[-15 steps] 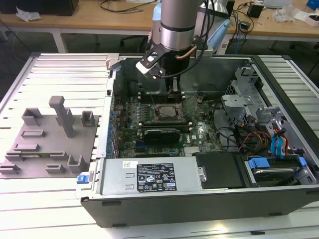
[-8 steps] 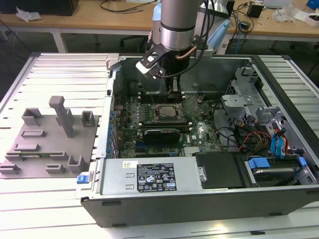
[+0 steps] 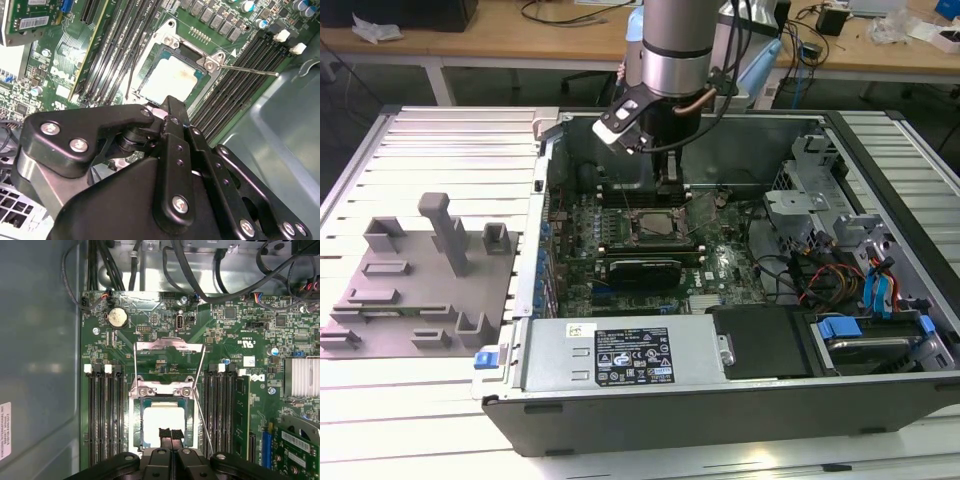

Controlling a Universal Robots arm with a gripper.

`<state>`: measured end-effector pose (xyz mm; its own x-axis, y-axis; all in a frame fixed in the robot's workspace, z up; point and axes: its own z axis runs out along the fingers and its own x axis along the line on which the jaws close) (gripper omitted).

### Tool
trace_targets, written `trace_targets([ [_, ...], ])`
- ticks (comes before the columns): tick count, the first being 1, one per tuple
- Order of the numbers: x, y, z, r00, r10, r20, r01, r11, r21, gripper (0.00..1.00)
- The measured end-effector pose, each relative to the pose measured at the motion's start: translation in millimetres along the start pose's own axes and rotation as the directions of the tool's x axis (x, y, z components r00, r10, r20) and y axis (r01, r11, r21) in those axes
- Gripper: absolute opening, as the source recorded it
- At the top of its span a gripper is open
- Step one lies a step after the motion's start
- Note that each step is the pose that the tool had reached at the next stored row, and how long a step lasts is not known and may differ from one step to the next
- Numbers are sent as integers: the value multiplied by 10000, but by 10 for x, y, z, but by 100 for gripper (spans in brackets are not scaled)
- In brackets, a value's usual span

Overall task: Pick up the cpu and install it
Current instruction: 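Close the cpu cover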

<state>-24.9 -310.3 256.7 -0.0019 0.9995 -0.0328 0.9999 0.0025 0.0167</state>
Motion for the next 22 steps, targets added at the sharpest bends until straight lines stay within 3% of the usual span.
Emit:
trace_targets([
  [12, -3, 2, -103, 10000, 0, 0, 0, 10000, -1, 11],
  [13, -5, 2, -157, 10000, 0, 1, 0, 10000, 0, 11],
  [14, -6, 16, -159, 10000, 0, 2, 0, 10000, 2, 11],
  [15, -6, 109, -156, 10000, 2, 1, -2, 10000, 0, 11],
  [17, -6, 153, -156, 10000, 0, 1, 0, 10000, 0, 11],
  [22, -6, 346, -152, 10000, 0, 1, 0, 10000, 1, 11],
])
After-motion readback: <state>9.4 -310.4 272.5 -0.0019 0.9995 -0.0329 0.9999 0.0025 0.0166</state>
